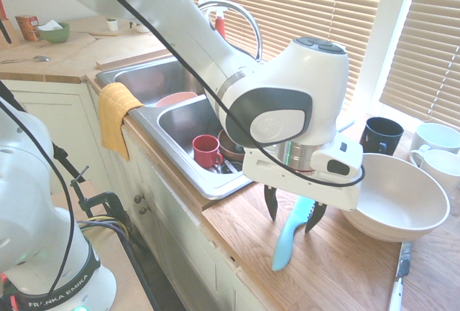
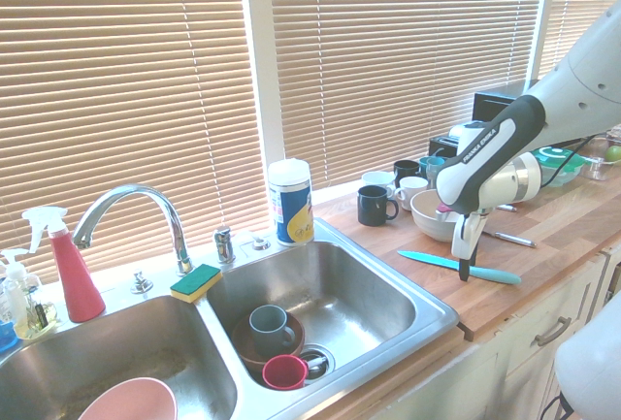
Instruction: Put the knife into the sink
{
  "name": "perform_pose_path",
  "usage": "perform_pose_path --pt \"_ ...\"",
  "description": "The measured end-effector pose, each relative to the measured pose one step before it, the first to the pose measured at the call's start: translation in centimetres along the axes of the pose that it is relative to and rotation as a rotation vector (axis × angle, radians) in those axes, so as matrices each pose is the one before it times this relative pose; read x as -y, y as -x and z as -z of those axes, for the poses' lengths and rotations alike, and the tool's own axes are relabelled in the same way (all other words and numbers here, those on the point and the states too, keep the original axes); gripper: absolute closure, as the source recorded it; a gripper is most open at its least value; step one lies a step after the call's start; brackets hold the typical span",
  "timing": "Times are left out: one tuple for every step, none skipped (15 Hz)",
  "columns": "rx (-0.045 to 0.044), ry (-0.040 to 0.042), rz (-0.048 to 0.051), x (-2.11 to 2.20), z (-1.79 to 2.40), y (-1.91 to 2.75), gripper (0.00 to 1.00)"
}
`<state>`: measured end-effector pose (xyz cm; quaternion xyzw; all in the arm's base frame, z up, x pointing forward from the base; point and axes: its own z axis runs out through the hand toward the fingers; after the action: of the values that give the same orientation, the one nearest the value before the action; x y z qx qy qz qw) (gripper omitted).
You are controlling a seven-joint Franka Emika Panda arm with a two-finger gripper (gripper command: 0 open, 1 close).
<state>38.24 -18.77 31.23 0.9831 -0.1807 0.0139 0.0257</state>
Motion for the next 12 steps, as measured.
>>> perform_pose_path --pt "-0.00032 0.00006 -0.00447 0.062 0.001 0.009 1.00" --pt "-0.00032 0.00008 -0.00594 0.071 0.008 0.016 1.00" --pt "-0.00003 0.00003 -0.00572 0.039 -0.008 0.012 1.00" --pt "-0.00015 -0.00020 -0.00581 0.007 -0.006 0.032 1.00" --pt "-0.00012 -0.00038 -0.00379 0.007 -0.003 0.059 1.00" --pt "-0.00044 -0.00034 -0.00264 -0.036 -0.001 0.052 1.00" --pt "-0.00104 -0.00017 -0.00281 -0.115 0.014 0.020 1.00" --pt "-0.00154 -0.00029 -0.00252 -0.104 0.058 -0.001 1.00" --pt "-0.00136 -0.00100 -0.00358 -0.114 0.045 -0.003 1.00" --pt "-0.00114 -0.00189 -0.00575 -0.162 0.029 -0.002 1.00" --pt "-0.00098 -0.00278 -0.00736 -0.174 0.022 -0.021 1.00" --pt "-0.00033 -0.00373 -0.00768 -0.139 0.015 -0.019 1.00"
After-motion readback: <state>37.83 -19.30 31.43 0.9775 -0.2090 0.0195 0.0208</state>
